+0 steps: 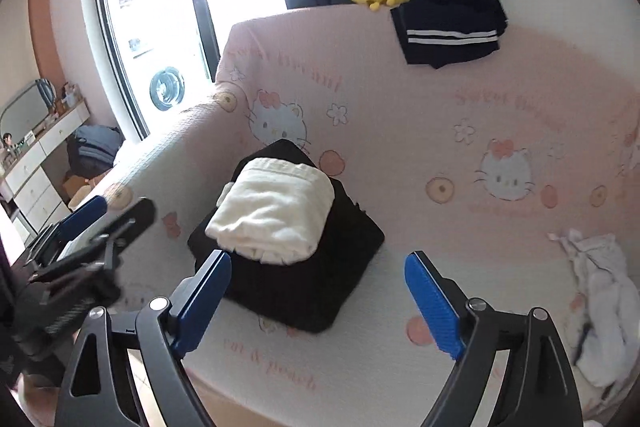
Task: Fold clothes
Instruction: 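Open both grippers and withdraw them from the stacked clothes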
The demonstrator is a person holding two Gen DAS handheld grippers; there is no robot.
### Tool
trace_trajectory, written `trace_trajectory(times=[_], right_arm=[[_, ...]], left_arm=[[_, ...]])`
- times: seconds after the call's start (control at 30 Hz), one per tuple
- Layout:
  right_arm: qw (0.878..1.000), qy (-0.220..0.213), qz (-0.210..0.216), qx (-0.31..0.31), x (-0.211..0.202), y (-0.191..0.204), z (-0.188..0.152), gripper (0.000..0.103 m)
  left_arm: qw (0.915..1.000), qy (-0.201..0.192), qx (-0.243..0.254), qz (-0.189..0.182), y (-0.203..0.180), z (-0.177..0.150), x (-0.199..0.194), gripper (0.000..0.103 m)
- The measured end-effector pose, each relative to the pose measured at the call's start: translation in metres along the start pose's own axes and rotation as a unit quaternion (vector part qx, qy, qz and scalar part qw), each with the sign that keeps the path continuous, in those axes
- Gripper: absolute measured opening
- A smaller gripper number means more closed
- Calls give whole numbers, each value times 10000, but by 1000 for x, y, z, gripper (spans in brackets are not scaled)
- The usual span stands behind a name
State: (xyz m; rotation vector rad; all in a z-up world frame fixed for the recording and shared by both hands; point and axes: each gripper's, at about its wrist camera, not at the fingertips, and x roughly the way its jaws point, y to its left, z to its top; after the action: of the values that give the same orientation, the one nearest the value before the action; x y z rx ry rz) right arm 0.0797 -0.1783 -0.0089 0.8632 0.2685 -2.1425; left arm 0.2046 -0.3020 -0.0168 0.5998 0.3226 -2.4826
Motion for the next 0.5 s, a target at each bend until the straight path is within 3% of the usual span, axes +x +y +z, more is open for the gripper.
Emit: trace_trajectory(times=[0.2, 0.37, 0.5], right_arm=[[9993, -224, -212, 213, -51, -8, -24, 96], [9985, -190, 46, 509, -75, -17, -46, 97], [9997, -60, 51, 239, -79, -11, -65, 97]], left_arm=[[9977, -63, -528, -432, -6, -13, -43, 88], [9988, -193, -440, -24, -7, -20, -74, 88], [9994, -106, -74, 322, -16, -30, -87, 88]])
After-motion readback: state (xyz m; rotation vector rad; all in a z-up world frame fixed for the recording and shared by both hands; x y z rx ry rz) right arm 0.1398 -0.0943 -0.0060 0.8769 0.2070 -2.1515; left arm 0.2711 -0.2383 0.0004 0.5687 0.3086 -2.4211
